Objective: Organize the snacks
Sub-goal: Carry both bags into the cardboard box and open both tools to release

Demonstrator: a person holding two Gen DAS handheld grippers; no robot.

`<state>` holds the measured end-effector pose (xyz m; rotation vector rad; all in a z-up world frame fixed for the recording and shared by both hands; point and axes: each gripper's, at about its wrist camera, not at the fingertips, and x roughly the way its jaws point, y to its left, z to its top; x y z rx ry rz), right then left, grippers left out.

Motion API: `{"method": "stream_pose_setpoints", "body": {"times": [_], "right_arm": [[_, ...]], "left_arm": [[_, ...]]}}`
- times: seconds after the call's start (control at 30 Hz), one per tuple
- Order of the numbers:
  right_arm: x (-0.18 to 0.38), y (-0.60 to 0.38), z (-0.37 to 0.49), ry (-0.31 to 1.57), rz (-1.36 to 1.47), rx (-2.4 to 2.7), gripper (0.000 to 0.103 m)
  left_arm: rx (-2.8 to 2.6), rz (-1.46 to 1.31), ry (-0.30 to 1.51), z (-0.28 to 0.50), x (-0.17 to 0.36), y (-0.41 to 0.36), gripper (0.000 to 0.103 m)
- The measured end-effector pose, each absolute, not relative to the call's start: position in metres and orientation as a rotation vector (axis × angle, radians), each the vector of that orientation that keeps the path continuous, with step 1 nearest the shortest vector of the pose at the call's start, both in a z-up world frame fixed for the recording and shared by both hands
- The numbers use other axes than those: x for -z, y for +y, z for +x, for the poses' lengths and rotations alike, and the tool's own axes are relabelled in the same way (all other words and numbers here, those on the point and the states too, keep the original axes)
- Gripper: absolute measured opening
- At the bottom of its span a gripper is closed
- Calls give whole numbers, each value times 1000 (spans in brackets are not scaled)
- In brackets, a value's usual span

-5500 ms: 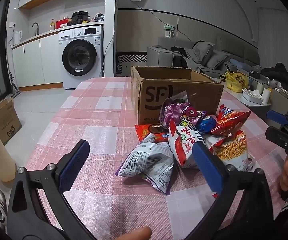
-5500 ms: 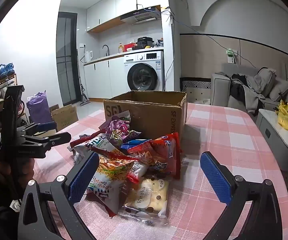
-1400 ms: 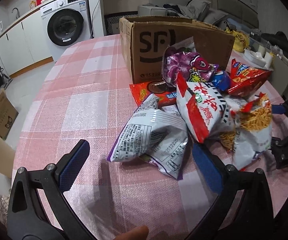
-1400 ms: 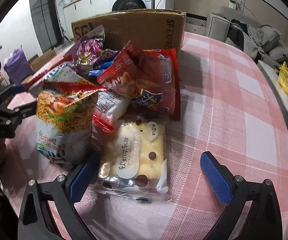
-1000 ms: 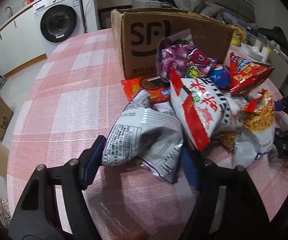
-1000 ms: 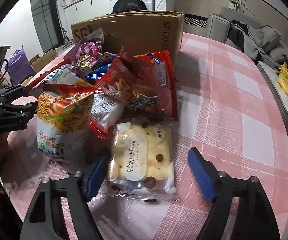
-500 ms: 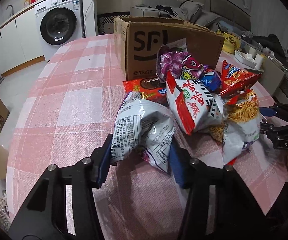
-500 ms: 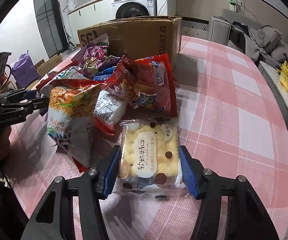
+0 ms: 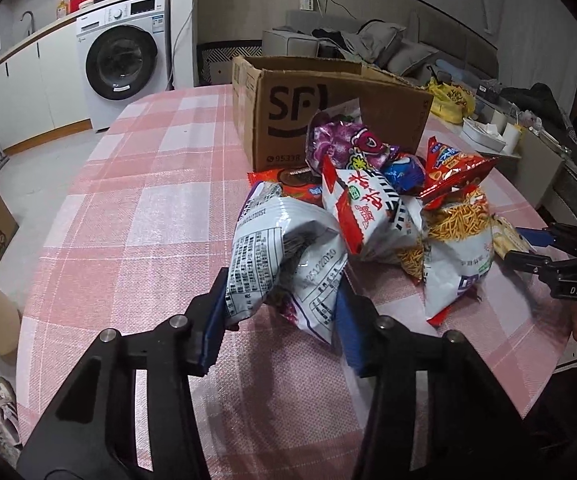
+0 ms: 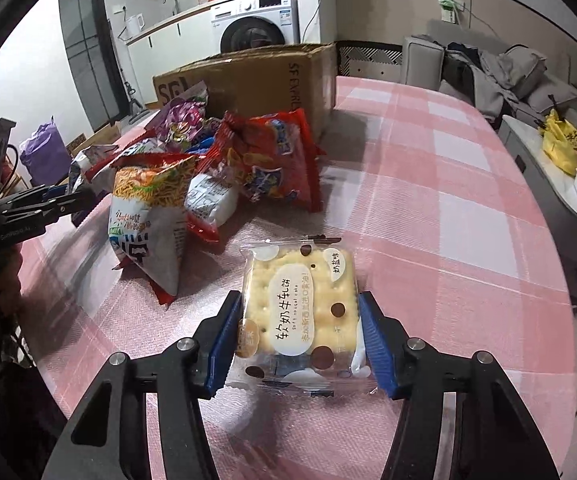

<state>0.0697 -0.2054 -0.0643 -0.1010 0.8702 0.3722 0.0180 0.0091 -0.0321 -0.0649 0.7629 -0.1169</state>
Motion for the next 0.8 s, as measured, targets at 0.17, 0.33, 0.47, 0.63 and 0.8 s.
{"method": "stream_pose_setpoints", "body": {"times": [0.17,0.33,0.47,0.63,0.8], "right_arm": [[51,-211,64,816,-70,-359,58],[32,-210,62,753,-40,-367,58],[13,-206,64,700,-28,-382,58],[-10,-198,76,647,-10,-408,58],[-25,-188,95,612,0,-425,58]], "left_arm": [[98,-86,719,9,20,16,45],[80,-96,666,3,2,21,45],[65,-105,629,3,-13,24,45],[65,-104,585,11,-32,23,45],[70,-90,560,24,-47,17,45]]}}
